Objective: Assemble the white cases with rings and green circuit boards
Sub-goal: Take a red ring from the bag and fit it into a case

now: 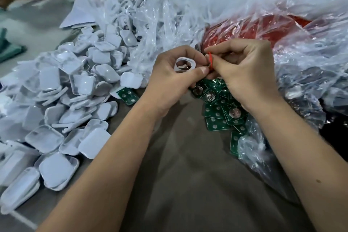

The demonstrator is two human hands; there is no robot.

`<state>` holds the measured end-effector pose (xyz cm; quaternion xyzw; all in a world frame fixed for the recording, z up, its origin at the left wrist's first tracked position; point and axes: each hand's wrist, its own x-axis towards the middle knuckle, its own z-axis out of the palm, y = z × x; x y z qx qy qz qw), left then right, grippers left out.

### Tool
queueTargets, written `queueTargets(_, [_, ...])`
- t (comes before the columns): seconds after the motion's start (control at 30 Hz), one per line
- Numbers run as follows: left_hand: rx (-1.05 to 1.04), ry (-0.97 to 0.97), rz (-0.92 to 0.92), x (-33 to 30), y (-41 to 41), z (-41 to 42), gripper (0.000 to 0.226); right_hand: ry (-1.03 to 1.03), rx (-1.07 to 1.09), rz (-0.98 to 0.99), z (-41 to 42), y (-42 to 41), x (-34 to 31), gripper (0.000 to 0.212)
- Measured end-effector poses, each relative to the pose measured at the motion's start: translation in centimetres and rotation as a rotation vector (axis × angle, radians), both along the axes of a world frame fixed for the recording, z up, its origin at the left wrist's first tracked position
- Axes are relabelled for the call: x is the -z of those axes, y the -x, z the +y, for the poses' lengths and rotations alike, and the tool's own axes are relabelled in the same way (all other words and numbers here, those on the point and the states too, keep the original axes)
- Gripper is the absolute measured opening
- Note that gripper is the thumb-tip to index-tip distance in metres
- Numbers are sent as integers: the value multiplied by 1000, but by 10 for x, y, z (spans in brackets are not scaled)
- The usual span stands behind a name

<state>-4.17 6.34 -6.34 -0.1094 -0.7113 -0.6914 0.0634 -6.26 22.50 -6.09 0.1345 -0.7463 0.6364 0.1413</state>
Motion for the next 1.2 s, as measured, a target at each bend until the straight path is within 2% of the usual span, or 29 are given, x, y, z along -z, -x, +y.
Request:
queueTargets(0.13, [-8, -21, 55, 4, 0, 3, 18, -105, 61, 103, 0, -1, 1, 10])
queueTargets(0.43, [-62, 71, 192, 6, 3, 2, 17, -114, 49, 120, 1, -3, 0, 7])
queueTargets(0.57, [-49, 114, 210, 6, 3, 0, 17, -137, 29, 98, 1, -4, 0, 16])
queueTargets(0.73, [-62, 118, 184, 5, 2, 0, 18, -88, 30, 43, 0, -1, 1, 17])
queueTargets(0.8, [-59, 73, 112, 5, 2, -1, 12, -30, 32, -36, 1, 2, 1, 17])
queueTargets(0.83, [-39, 16, 38, 4, 2, 0, 10, 24, 20, -91, 1, 3, 1, 18])
queueTargets(0.9, [31, -157, -140, 1, 2, 1, 26, 125, -9, -196, 2, 6, 0, 21])
queueTargets(0.97, [66, -287, -223, -1, 2, 2, 36, 190, -32, -257, 4, 6, 0, 23])
queueTargets(1.03, [-6, -269, -235, -1, 4, 4, 33, 243, -42, -286, 4, 6, 0, 21])
queueTargets(1.2, [-307, -64, -168, 6, 10, 0, 21, 250, -53, -306, 6, 2, -3, 8])
